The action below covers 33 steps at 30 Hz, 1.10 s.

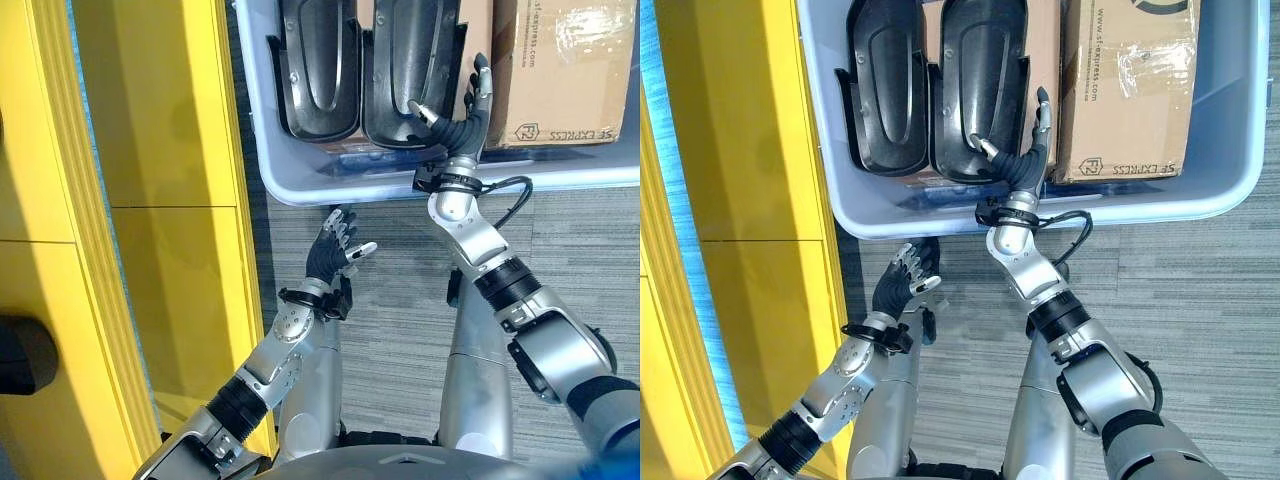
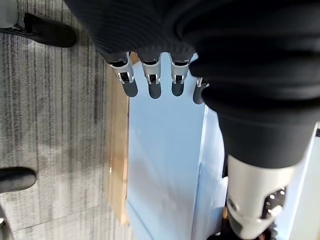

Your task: Move parts from the plastic box to the shelf.

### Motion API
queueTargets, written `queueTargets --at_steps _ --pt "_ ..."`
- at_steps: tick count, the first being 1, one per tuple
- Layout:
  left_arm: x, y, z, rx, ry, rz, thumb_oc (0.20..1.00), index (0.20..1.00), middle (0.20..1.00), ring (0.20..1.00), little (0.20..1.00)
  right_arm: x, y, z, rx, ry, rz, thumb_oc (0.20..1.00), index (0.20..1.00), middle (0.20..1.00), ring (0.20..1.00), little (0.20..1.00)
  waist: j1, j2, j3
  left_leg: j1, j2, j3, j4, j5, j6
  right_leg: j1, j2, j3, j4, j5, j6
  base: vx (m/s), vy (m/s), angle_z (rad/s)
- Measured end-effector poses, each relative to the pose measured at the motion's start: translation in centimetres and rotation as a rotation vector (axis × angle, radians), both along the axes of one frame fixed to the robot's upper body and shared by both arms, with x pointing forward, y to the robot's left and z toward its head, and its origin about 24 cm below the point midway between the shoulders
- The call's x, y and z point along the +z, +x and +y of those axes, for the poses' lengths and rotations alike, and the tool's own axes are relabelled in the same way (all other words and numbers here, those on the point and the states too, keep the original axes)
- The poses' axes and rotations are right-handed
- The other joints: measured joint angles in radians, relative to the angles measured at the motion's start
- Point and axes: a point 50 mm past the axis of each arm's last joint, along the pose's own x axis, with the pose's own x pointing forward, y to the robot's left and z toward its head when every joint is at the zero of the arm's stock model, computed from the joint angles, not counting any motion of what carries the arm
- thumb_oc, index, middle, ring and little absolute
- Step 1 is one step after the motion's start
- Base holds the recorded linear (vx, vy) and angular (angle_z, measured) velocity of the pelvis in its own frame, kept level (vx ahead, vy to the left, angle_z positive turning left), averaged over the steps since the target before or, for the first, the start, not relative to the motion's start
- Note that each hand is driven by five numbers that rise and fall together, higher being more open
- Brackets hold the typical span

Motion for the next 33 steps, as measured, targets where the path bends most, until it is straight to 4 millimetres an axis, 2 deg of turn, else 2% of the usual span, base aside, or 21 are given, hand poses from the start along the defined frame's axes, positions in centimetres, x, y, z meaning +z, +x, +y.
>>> queueTargets --at_steps 2,3,4,8,13,15,18,23,33 --pt "0.2 0.3 0.5 0.004 0.023 -0.008 1.000 1.000 1.000 1.000 1.000 0.4 0.6 -0.3 -0.033 -0.028 0.028 1.000 1.000 1.000 1.000 1.000 0.004 -0.016 0.003 -0.007 0.003 0.000 0.010 -0.052 0.002 0.007 -0.007 -0.014 -0.022 0.012 -0.015 0.01 -0.071 0.06" --pt "0.2 0.4 0.5 0.000 0.030 -0.004 1.000 1.000 1.000 1.000 1.000 0.2 0.9 -0.5 -0.047 -0.037 0.053 1.000 1.000 1.000 1.000 1.000 0.004 -0.019 0.003 -0.024 0.003 -0.005 0.059 -0.066 0.024 0.014 -0.010 -0.019 -0.024 0.017 -0.013 0.00 -0.048 -0.15" --pt "0.2 0.4 0.5 -0.011 0.034 -0.001 1.000 1.000 1.000 1.000 1.000 0.3 1.2 -0.7 -0.060 -0.044 0.079 1.000 1.000 1.000 1.000 1.000 0.010 -0.022 0.001 -0.025 0.004 -0.016 0.076 -0.060 0.012 0.023 0.002 -0.019 -0.019 0.014 0.000 0.02 -0.060 -0.12" --pt "1.5 0.5 1.3 -0.018 0.051 -0.050 1.000 1.000 1.000 1.000 1.000 0.0 1.7 -1.9 -0.080 0.043 0.153 1.000 1.000 1.000 1.000 1.000 0.009 -0.053 -0.011 -0.017 0.000 -0.006 0.024 -0.059 0.010 0.040 -0.005 -0.022 -0.060 0.025 -0.012 0.02 -0.038 0.17" --pt "1.4 0.6 1.5 -0.016 0.067 -0.029 1.000 1.000 1.000 1.000 1.000 0.6 2.2 -5.7 -0.101 0.456 0.187 1.000 1.000 1.000 1.000 1.000 0.031 -0.054 -0.011 0.003 -0.001 0.002 0.018 -0.059 0.010 0.072 -0.001 -0.017 -0.087 0.037 -0.012 0.01 -0.016 -0.02" --pt "1.4 0.6 1.6 -0.009 0.073 -0.024 1.000 1.000 1.000 1.000 1.000 0.9 2.2 -6.2 -0.082 0.558 0.176 1.000 1.000 1.000 1.000 1.000 0.031 -0.056 -0.011 0.003 0.001 0.002 0.019 -0.059 0.010 0.072 0.000 -0.020 -0.088 0.036 -0.011 0.01 0.001 -0.03" --pt "1.2 0.5 1.7 -0.015 0.093 -0.006 1.000 1.000 1.000 1.000 1.000 1.1 2.4 -6.3 -0.031 0.571 0.187 1.000 1.000 1.000 1.000 1.000 0.029 -0.056 -0.011 0.018 0.005 0.002 0.021 -0.002 0.024 0.084 0.003 -0.019 -0.086 0.040 0.011 0.02 -0.007 -0.10" --pt "0.9 0.5 1.8 -0.015 0.105 0.012 1.000 1.000 1.000 1.000 1.000 0.4 2.5 -6.8 -0.061 0.547 0.256 1.000 1.000 1.000 1.000 1.000 0.029 -0.057 -0.010 0.037 0.005 -0.003 0.018 0.008 0.008 0.112 0.001 -0.028 -0.089 0.033 0.021 0.01 -0.025 0.06" --pt "1.4 0.4 2.5 -0.034 0.114 0.013 1.000 1.000 1.000 1.000 1.000 0.9 3.3 -8.5 -0.120 0.332 0.361 1.000 1.000 1.000 1.000 1.000 0.049 -0.063 -0.012 0.040 0.016 -0.021 0.003 0.005 0.008 0.124 0.003 -0.066 -0.081 0.027 0.004 -0.01 -0.028 0.06"
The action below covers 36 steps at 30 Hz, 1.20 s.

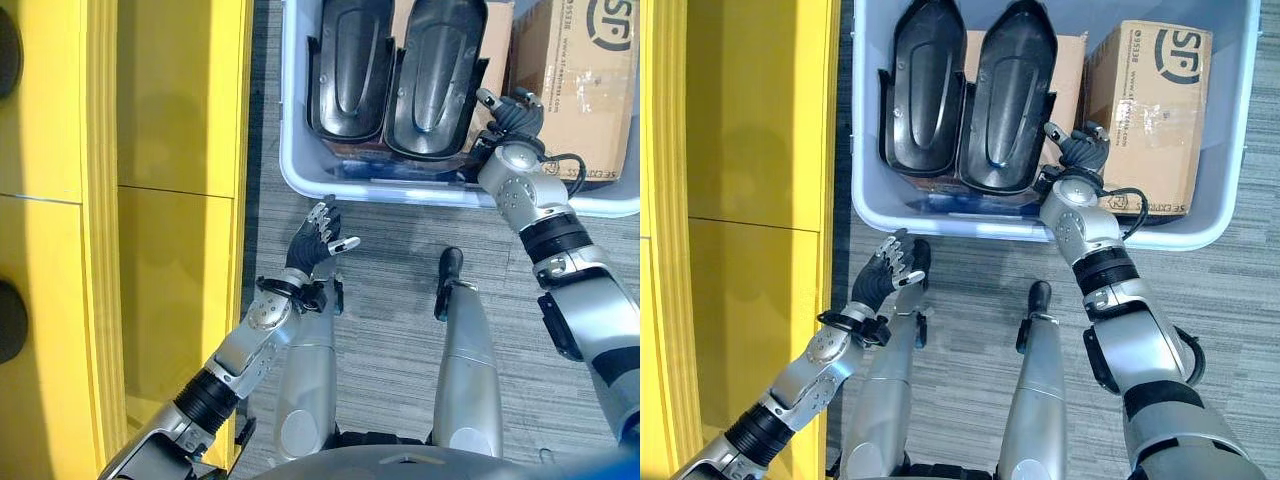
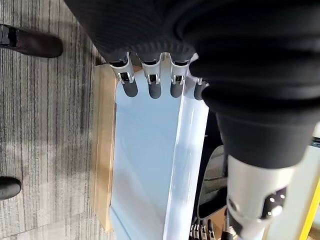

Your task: Move parts from the plastic box to the shelf.

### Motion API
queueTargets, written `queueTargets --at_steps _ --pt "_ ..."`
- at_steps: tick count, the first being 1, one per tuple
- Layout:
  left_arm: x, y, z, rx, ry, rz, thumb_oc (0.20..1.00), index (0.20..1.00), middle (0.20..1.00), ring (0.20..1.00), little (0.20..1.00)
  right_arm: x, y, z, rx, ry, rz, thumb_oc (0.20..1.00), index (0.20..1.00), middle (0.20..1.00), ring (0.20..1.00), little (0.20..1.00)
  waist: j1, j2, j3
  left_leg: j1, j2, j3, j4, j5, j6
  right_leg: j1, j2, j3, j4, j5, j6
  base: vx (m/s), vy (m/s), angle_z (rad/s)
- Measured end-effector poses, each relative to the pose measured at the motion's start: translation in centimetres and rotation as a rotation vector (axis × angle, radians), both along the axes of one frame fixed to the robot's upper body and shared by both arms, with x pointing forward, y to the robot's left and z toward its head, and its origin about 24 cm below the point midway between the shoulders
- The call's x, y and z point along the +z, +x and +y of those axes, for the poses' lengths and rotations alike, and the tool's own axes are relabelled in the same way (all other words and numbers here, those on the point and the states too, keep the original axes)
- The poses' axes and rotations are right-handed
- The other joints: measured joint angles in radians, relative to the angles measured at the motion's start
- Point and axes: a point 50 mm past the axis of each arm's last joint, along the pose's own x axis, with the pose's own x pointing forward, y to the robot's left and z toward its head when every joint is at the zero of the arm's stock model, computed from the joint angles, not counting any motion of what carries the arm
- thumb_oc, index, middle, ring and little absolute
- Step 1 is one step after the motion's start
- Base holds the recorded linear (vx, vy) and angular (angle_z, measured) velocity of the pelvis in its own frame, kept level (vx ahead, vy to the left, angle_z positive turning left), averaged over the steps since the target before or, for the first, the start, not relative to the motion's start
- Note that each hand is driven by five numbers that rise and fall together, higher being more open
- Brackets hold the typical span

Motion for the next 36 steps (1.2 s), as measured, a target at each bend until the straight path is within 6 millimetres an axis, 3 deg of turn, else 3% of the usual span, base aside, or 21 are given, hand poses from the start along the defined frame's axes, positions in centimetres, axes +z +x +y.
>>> queueTargets --at_steps 2,5,11,22,27,36 --pt "0.5 0.2 0.3 0.012 -0.002 -0.020 1.000 1.000 1.000 1.000 1.000 0.6 0.0 0.1 -0.008 -0.059 -0.015 1.000 1.000 1.000 1.000 1.000 0.000 -0.014 -0.004 -0.032 0.001 -0.002 0.007 0.002 -0.002 -0.027 0.000 -0.003 0.002 -0.001 0.000 0.02 -0.016 0.00" --pt "0.5 0.1 0.8 0.019 0.014 -0.015 1.000 1.000 1.000 1.000 1.000 -0.1 -0.2 0.0 -0.013 -0.099 -0.006 1.000 1.000 1.000 1.000 1.000 0.004 -0.034 -0.007 -0.028 -0.003 0.007 0.006 0.008 -0.002 -0.020 -0.005 0.001 -0.006 -0.006 0.003 0.01 0.012 0.02" --pt "1.1 0.4 1.0 0.029 0.007 -0.046 1.000 1.000 1.000 1.000 1.000 0.3 -1.0 0.8 -0.017 -0.195 -0.114 1.000 1.000 1.000 1.000 1.000 -0.003 -0.035 -0.001 -0.061 -0.006 0.006 0.014 0.014 -0.006 -0.050 -0.006 0.004 -0.005 0.002 0.014 -0.05 0.044 -0.01" --pt "1.2 0.5 1.0 0.057 -0.011 -0.051 1.000 1.000 1.000 1.000 1.000 -1.1 -2.6 3.2 0.040 -0.297 -0.173 1.000 1.000 1.000 1.000 1.000 -0.017 -0.035 -0.001 -0.055 -0.008 0.018 0.013 0.014 -0.006 -0.049 -0.006 0.019 -0.011 0.003 0.015 -0.01 0.042 -0.02" --pt "1.0 0.4 0.8 0.082 -0.040 -0.050 1.000 1.000 1.000 1.000 1.000 -2.3 -3.7 5.4 0.111 -0.397 -0.201 1.000 1.000 1.000 1.000 1.000 -0.022 -0.036 0.000 -0.055 -0.008 0.030 0.004 0.015 -0.005 -0.057 -0.007 0.031 -0.018 0.008 0.018 -0.01 0.041 -0.03" --pt "0.9 0.4 0.6 0.088 -0.057 -0.054 1.000 1.000 1.000 1.000 1.000 -2.1 -3.8 6.2 0.107 -0.441 -0.231 1.000 1.000 1.000 1.000 1.000 -0.026 -0.036 0.000 -0.055 -0.009 0.031 -0.002 0.016 -0.002 -0.057 -0.007 0.031 -0.024 0.010 0.020 0.00 0.000 0.00"
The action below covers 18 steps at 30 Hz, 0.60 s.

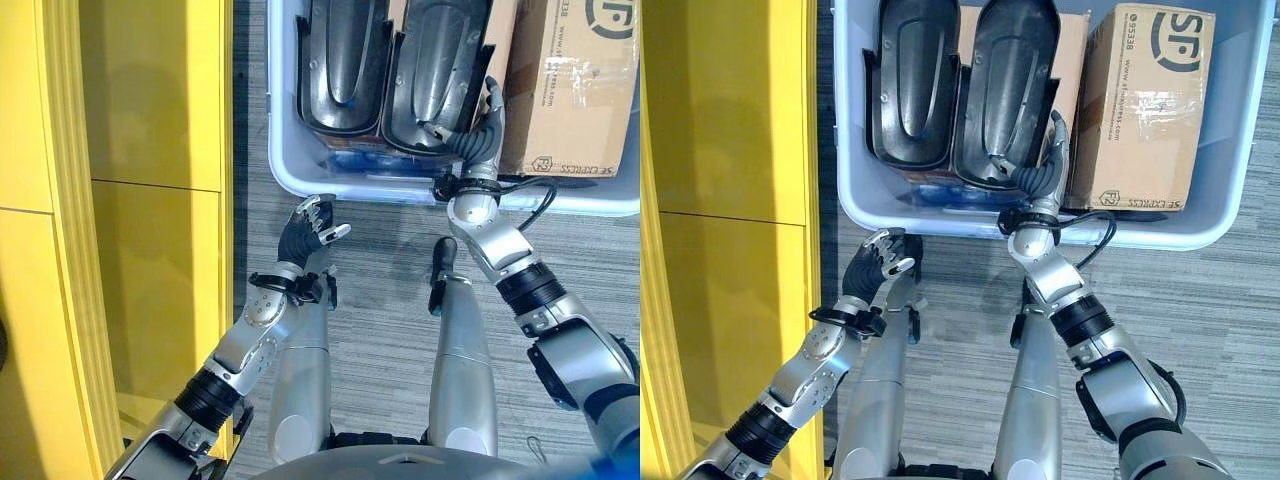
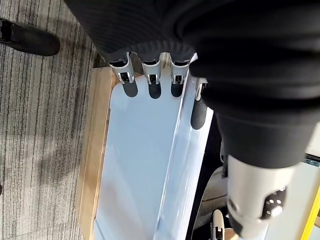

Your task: Move parts from the plastic box to the shelf.

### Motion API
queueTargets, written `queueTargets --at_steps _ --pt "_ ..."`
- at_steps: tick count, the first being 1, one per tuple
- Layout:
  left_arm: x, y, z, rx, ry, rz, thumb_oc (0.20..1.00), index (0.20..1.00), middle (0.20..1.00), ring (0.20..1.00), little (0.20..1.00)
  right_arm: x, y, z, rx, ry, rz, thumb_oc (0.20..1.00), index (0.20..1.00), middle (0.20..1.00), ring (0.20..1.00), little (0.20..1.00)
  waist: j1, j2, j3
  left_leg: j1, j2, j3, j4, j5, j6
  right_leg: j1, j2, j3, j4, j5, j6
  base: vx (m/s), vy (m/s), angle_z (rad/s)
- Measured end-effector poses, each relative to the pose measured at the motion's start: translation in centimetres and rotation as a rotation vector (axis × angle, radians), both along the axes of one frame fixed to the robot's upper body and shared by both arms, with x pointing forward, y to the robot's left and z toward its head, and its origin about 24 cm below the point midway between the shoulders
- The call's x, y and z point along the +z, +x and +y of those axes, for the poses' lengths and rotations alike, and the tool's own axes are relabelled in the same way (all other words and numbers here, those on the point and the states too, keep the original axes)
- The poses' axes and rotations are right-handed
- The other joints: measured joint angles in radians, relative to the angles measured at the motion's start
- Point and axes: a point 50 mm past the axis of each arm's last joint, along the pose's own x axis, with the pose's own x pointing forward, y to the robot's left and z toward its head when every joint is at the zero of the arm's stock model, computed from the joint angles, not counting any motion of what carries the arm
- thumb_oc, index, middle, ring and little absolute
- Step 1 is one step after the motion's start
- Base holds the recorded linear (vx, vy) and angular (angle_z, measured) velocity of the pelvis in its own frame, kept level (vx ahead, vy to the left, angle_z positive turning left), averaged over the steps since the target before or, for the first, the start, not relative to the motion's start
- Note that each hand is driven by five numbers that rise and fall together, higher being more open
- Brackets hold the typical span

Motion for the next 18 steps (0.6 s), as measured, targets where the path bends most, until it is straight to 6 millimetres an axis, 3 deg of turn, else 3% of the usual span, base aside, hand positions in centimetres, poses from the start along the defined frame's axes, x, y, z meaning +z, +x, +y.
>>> queueTargets --at_steps 9,13,18 --pt "-0.2 0.1 -0.4 -0.011 0.000 -0.004 1.000 1.000 1.000 1.000 1.000 -0.8 0.4 -0.3 -0.025 0.076 0.045 1.000 1.000 1.000 1.000 1.000 -0.005 0.000 0.000 0.001 0.000 -0.001 0.001 0.000 0.000 0.001 0.000 0.000 0.001 0.001 0.002 0.01 0.000 0.00" --pt "-1.0 0.0 -0.4 0.013 0.008 0.036 1.000 1.000 1.000 1.000 1.000 -2.7 0.7 -0.3 -0.025 0.149 0.126 1.000 1.000 1.000 1.000 1.000 -0.017 -0.005 -0.001 0.040 0.000 0.001 -0.001 -0.007 0.003 0.041 0.000 0.000 -0.007 -0.003 0.002 0.01 0.003 0.00" --pt "-0.7 0.3 -0.7 0.007 -0.001 0.022 1.000 1.000 1.000 1.000 1.000 -1.8 1.2 -0.4 -0.020 0.177 0.116 1.000 1.000 1.000 1.000 1.000 -0.018 -0.007 -0.002 0.019 0.003 -0.002 0.000 -0.005 0.005 0.021 0.002 -0.004 0.002 -0.004 -0.001 0.02 -0.007 0.02"
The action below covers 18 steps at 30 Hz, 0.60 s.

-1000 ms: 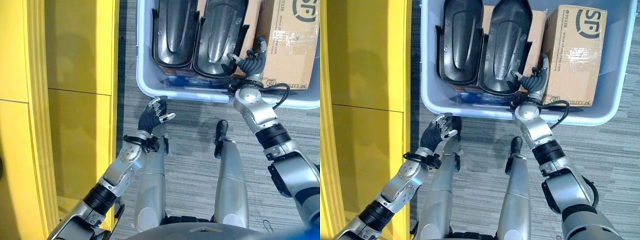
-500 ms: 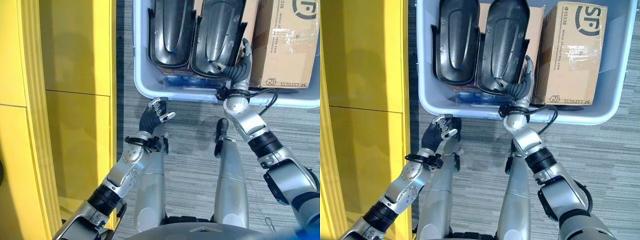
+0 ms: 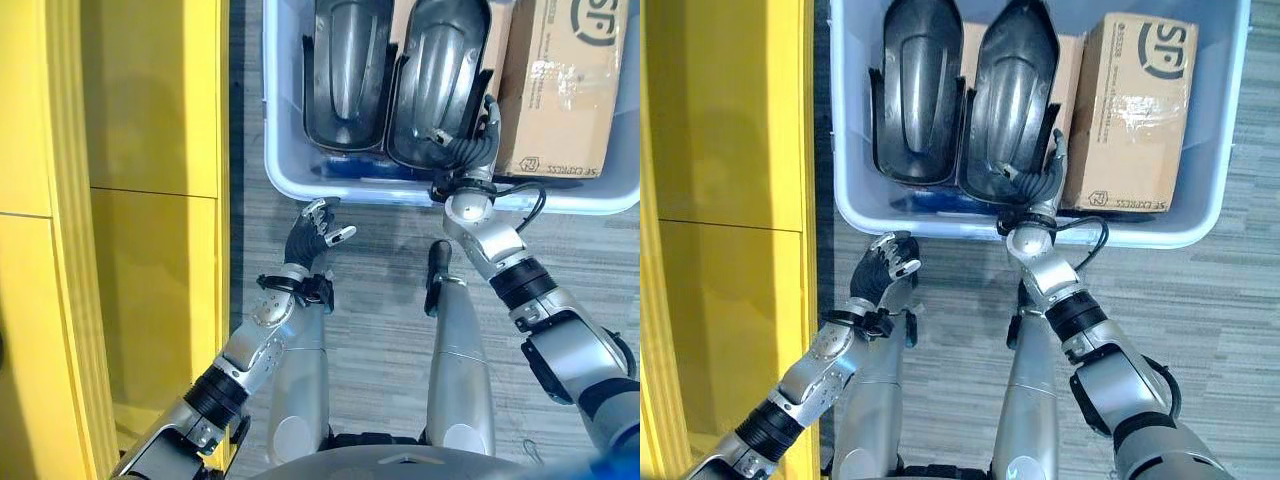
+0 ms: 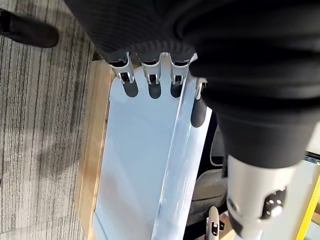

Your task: Move parts from the plastic box to the shelf.

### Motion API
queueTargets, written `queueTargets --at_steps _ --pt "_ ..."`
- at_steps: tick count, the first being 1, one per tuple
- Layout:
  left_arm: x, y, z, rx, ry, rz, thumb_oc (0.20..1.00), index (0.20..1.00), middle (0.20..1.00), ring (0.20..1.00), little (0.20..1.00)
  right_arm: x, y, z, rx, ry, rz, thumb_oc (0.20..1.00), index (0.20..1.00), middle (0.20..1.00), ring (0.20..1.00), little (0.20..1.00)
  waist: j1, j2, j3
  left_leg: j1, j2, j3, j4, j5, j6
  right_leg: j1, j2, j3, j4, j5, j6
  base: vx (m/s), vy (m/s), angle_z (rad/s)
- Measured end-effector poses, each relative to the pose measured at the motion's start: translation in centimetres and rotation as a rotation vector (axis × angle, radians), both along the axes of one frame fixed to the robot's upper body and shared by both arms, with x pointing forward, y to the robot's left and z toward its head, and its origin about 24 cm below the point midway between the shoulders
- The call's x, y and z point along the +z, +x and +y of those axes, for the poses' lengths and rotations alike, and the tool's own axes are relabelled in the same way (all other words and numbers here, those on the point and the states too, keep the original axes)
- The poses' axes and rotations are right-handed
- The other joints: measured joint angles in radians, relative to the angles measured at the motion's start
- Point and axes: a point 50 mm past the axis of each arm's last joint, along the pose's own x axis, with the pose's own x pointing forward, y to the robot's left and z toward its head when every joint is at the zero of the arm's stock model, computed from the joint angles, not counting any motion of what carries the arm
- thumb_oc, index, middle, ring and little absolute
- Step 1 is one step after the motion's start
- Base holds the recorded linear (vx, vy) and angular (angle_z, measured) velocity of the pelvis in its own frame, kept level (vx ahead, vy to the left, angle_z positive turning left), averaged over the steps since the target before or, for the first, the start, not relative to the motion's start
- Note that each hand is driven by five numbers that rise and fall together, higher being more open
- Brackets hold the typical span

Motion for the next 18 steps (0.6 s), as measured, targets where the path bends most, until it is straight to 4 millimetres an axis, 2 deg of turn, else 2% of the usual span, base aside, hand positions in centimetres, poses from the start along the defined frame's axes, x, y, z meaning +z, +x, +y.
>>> queueTargets --at_steps 7,9,11,14,16,18 --pt "0.2 0.2 0.1 -0.001 0.005 -0.007 1.000 1.000 1.000 1.000 1.000 0.5 0.5 0.0 -0.017 -0.031 0.033 1.000 1.000 1.000 1.000 1.000 0.000 -0.004 0.000 -0.002 0.000 -0.008 0.001 -0.004 -0.005 0.004 0.000 -0.009 -0.001 0.001 -0.001 0.01 -0.014 0.01" --pt "0.3 0.2 0.1 -0.001 0.007 -0.007 1.000 1.000 1.000 1.000 1.000 0.4 0.7 0.0 -0.029 -0.071 0.053 0.200 0.200 0.200 0.200 0.200 0.000 -0.004 0.000 -0.002 0.000 -0.016 0.001 -0.004 -0.005 0.009 0.000 -0.017 -0.001 0.001 -0.001 0.00 -0.025 0.06" --pt "0.3 0.2 0.1 -0.002 0.009 -0.006 1.000 1.000 1.000 1.000 1.000 0.4 0.8 -0.3 -0.053 -0.106 0.063 0.200 0.200 0.200 0.200 0.200 0.001 -0.004 0.000 -0.004 0.000 -0.022 0.000 -0.004 -0.005 0.011 0.000 -0.023 -0.002 0.000 -0.002 0.00 -0.021 0.05" --pt "0.4 0.4 0.1 -0.007 0.017 -0.003 1.000 1.000 1.000 1.000 1.000 1.2 1.3 -2.3 -0.128 -0.202 0.096 0.200 0.200 0.200 0.200 0.200 0.005 -0.004 0.000 -0.005 0.001 -0.024 0.000 -0.004 -0.005 0.010 0.001 -0.025 -0.002 0.001 -0.004 0.00 0.000 0.00" --pt "0.5 0.5 0.0 -0.011 0.018 -0.008 1.000 1.000 1.000 1.000 1.000 1.6 1.5 -2.9 -0.163 -0.243 0.106 0.200 0.200 0.200 0.200 0.200 0.012 -0.004 0.000 -0.007 0.002 -0.024 0.000 -0.004 -0.005 0.009 0.001 -0.027 -0.002 0.001 -0.005 0.00 0.000 0.00" --pt "0.5 0.5 0.0 -0.011 0.021 -0.004 1.000 1.000 1.000 1.000 1.000 1.4 1.7 -3.8 -0.201 -0.266 0.133 0.200 0.200 0.200 0.200 0.200 0.027 -0.004 0.000 -0.007 0.002 -0.024 0.001 0.001 -0.001 0.011 0.001 -0.028 -0.004 0.000 -0.006 0.00 0.000 0.00"
